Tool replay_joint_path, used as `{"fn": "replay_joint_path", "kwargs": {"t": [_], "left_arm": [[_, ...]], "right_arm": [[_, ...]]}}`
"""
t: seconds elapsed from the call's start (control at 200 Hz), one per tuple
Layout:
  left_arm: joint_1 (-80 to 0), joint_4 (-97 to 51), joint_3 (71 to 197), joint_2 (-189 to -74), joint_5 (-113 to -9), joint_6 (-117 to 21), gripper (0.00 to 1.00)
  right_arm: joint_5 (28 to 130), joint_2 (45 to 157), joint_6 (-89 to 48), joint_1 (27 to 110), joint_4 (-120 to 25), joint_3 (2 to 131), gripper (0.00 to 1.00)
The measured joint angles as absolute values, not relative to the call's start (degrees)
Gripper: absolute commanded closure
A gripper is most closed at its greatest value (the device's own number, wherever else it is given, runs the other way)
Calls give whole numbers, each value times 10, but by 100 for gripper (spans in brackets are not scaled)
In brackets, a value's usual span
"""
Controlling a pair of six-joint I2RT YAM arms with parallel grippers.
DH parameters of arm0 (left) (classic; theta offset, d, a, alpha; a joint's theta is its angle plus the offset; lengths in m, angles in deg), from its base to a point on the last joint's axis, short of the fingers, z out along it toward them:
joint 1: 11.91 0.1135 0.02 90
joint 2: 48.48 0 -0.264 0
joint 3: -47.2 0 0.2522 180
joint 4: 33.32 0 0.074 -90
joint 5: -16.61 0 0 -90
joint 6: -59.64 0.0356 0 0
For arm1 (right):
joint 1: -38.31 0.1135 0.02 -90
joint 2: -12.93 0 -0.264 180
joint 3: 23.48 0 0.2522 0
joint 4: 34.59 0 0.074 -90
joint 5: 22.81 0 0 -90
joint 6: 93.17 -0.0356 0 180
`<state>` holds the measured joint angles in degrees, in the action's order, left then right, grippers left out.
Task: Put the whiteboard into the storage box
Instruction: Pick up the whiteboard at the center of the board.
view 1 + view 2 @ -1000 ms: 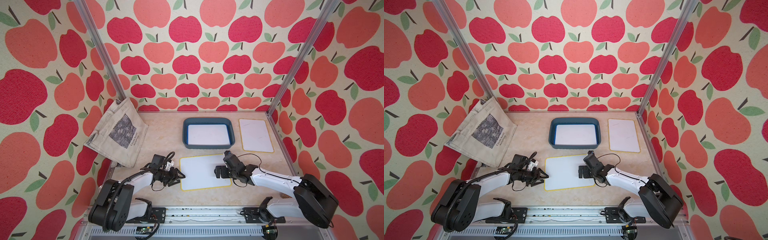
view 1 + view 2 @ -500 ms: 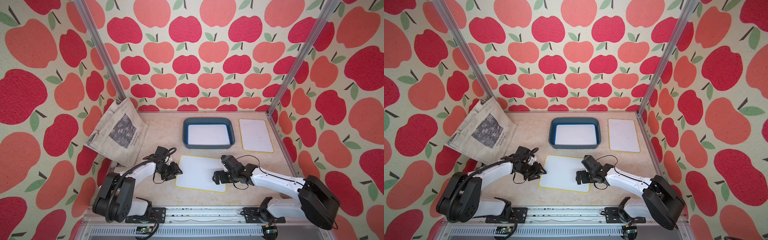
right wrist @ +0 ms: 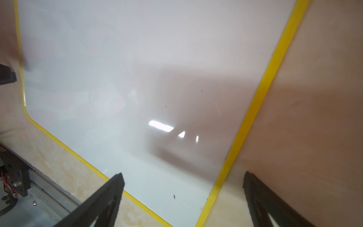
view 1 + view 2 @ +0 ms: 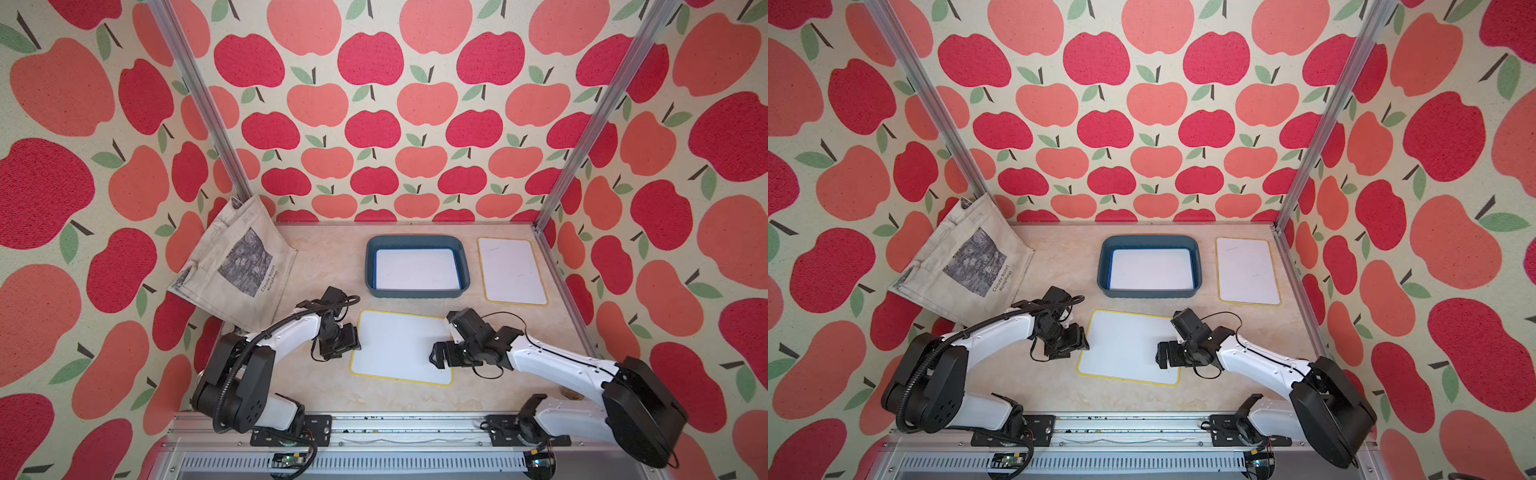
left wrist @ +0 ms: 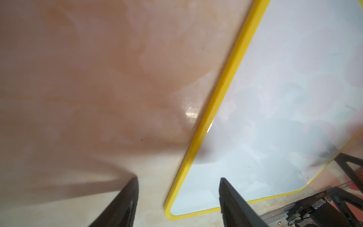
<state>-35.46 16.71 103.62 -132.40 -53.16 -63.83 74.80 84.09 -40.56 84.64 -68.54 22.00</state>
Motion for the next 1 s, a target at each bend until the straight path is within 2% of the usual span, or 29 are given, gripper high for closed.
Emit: {"fn": "replay_joint_path", "kwargs": {"t": [0.19,0.405,0.76,1.001], "left_arm": [[-406,172,1085,-1382,-525,-638,29],[-412,180,1095,-1399,-504,-634,28],[-381,85,1039,-1391,-311,-646,27],[-347,-6,969,-1367,-226,-681,28]], "right_arm": [[760,840,-424,850,-635,205,1],[727,840,-442,858,-621,198,1],[588,840,-453,870,-607,181,1],[558,836,-460,874,-597,173,1]]}}
